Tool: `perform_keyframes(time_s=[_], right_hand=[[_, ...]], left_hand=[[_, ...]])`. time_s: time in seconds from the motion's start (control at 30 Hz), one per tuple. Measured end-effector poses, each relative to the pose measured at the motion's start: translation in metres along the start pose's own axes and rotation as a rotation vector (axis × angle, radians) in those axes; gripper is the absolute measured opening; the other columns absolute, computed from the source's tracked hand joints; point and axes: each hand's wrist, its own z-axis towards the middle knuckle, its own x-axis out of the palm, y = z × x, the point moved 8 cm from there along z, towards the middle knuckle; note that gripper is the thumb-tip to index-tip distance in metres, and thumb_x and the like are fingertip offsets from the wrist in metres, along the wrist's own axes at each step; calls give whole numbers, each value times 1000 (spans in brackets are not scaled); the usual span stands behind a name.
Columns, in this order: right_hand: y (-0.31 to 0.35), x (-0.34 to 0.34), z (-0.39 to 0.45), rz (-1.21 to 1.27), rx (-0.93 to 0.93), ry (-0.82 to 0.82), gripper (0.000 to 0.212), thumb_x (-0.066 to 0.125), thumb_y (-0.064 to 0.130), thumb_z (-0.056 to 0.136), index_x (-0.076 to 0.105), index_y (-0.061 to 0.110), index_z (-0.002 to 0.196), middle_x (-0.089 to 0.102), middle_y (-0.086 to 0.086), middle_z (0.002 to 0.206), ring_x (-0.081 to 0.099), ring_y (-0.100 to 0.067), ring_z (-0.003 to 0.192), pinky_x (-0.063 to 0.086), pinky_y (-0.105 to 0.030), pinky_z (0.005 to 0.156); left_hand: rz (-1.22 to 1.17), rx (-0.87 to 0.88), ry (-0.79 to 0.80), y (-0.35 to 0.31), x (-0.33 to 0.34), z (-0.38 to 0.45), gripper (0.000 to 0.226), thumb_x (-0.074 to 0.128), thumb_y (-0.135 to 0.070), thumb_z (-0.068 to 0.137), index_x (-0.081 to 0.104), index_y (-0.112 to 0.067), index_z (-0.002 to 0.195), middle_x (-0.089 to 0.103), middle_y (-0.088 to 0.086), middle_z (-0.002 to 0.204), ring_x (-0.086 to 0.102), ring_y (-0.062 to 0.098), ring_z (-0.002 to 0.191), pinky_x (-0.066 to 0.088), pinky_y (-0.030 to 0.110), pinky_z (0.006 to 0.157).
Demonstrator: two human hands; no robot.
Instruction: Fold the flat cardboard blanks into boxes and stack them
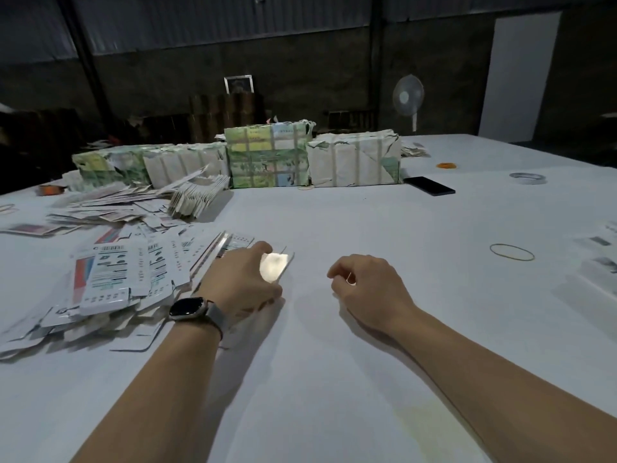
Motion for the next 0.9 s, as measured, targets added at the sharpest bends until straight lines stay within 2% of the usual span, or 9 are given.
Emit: perform_keyframes(time_s=[0.07,0.17,0.3,0.37,0.5,0.6,0.73,0.83,0.9], right_hand=[[1,0,0,2,-1,4,18,54,27,90,70,31,98,63,17,88,57,-9,91,48,-33,85],[1,-1,0,29,10,3,19,54,26,92,70,30,102,65,16,90,58,-9,90,49,-33,86],[-1,-3,-1,140,33,-27,21,53,29,95,66,29,112,62,17,80,60,-10,84,50,-36,85],[-1,-3,0,245,46,-24,27,53,35,98,61,28,122,62,16,79,63,-13,86,52,-41,88],[2,-1,1,319,38,22,53,60,51,93,45,35,142,70,14,97,65,-9,92,52,-34,89],[2,3,-2,566,89,23,66,69,45,90,36,42,146,72,12,107,70,-8,92,58,-33,85],[-2,-1,0,745,114,-71,78,68,25,93,20,43,152,68,5,125,71,-13,101,59,-43,89],[4,0,-1,726,50,-76,80,60,26,97,8,47,154,61,21,129,63,-3,113,50,-37,103],[6,0,-2,760,37,-86,82,56,31,93,5,47,155,56,34,124,60,3,114,46,-34,107]], left_hand=[[18,45,-25,-10,-2,-3,53,64,-41,85,50,-30,135,68,5,117,60,29,107,40,32,74],[-110,45,-65,-18,-13,-5,38,51,-38,97,54,-30,134,73,3,110,62,28,104,48,33,82],[-455,81,-106,-22,-32,-9,36,56,-14,91,61,-33,121,72,-9,86,64,4,78,43,12,59],[-551,77,-120,-22,-37,-11,40,58,-9,88,63,-35,117,73,-9,88,64,-4,71,44,13,58],[-723,65,-68,-23,-38,-12,45,55,-6,86,66,-35,119,78,-9,92,73,16,74,59,32,63],[-890,61,24,-33,-31,-12,49,58,-9,85,63,-28,130,78,-5,98,76,23,83,64,45,73],[-1099,-75,93,-49,-1,-16,49,51,4,94,54,-18,138,74,12,105,74,21,84,63,46,76],[-1279,-118,157,-73,25,-25,28,51,-7,99,66,-16,121,77,7,104,73,15,76,59,32,62],[-1376,-176,165,-81,35,-31,21,51,-19,102,66,-18,116,77,7,102,72,18,80,58,34,68]])
